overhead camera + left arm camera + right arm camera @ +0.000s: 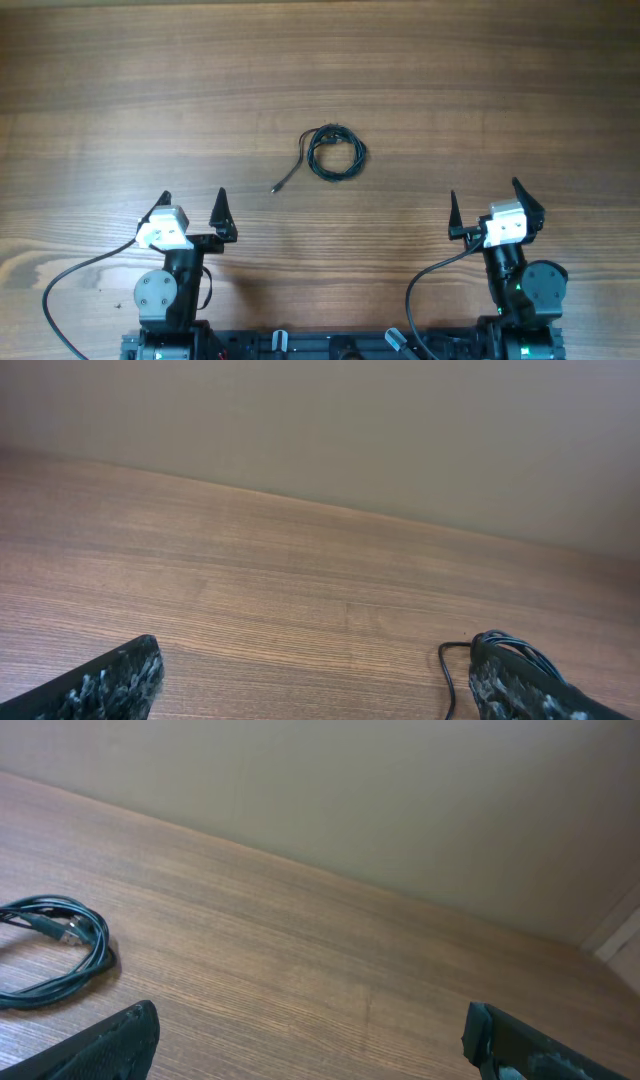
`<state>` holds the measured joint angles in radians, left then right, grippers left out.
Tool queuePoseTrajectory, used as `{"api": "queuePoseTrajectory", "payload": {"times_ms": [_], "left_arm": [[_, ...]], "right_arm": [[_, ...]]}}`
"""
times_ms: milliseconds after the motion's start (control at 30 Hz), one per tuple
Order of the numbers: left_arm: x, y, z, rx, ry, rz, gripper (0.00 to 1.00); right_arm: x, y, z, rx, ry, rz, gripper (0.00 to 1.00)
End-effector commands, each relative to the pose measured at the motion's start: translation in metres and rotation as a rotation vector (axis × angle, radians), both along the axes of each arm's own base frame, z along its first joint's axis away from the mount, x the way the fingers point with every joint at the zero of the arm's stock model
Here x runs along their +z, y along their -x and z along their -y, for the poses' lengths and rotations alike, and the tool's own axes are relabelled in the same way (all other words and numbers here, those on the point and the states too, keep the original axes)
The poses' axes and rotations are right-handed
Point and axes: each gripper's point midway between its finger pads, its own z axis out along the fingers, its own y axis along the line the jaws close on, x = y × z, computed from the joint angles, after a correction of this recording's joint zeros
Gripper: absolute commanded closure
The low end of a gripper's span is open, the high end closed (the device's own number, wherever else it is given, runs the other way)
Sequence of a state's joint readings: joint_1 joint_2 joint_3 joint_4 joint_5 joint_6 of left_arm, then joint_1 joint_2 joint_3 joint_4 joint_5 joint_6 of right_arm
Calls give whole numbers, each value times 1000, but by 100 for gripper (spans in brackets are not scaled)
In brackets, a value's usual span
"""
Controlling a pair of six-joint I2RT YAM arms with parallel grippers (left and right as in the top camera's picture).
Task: Untangle cables
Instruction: 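Move both grippers forward toward the coiled black cable bundle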
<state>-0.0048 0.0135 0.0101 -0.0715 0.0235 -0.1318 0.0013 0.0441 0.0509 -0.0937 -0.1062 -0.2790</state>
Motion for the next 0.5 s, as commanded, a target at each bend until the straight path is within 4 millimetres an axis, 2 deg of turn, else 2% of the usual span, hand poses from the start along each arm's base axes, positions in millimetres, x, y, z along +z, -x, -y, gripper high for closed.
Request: {"api": "queuePoseTrajectory", "payload": {"times_ms": [0, 467], "left_arm": [[-2, 0, -1, 4, -24, -3, 0], [-2, 0, -1, 4, -24, -3, 0]], "right_arm": [[0, 0, 1, -8, 10, 3, 0], [0, 0, 3, -15, 63, 8, 0]]}}
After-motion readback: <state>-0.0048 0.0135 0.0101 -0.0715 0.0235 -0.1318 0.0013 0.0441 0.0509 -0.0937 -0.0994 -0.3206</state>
